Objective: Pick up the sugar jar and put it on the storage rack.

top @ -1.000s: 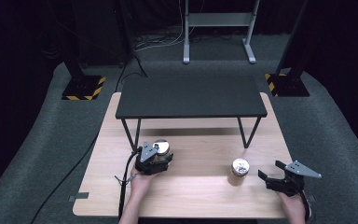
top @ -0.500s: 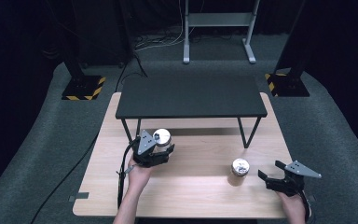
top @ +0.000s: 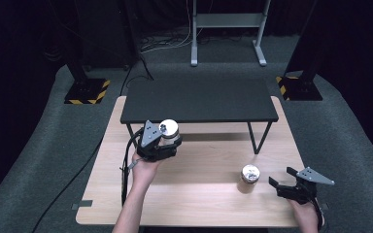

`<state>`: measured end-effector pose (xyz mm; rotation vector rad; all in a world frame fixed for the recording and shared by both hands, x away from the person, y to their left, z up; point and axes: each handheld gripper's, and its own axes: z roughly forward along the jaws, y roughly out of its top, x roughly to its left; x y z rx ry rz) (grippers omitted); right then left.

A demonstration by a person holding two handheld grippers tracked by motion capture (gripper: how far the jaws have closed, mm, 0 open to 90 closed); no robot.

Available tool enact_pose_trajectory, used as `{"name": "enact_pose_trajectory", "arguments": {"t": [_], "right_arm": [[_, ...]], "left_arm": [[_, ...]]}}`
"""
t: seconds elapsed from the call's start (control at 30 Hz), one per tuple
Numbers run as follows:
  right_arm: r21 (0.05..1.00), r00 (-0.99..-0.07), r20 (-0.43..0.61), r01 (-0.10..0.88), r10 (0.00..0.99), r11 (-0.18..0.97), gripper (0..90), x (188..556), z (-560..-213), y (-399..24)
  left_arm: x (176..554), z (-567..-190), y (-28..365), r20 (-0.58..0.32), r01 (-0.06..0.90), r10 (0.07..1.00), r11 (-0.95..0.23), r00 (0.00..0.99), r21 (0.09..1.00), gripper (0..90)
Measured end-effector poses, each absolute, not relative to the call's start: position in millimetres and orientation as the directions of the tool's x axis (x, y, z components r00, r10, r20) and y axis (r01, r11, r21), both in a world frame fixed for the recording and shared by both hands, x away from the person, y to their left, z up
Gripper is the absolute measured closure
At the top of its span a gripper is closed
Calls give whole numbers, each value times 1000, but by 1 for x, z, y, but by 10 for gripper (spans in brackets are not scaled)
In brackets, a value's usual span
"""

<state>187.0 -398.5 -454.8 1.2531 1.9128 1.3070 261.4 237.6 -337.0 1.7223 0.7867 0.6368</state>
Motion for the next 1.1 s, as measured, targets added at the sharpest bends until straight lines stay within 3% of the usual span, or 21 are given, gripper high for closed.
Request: {"name": "enact_pose_trajectory", "arguments": {"t": [0.33,1.1], "right_arm": [[905,-449,89,409,889,116,66,187,-454,-398],[903,-450,91,414,889,117,66,188,-454,-398]], "left_arm": [[270,-315,243,-29,196,742,-140,670,970,303],[297,-277,231,-34,180,755,-113,655,977,304]]}}
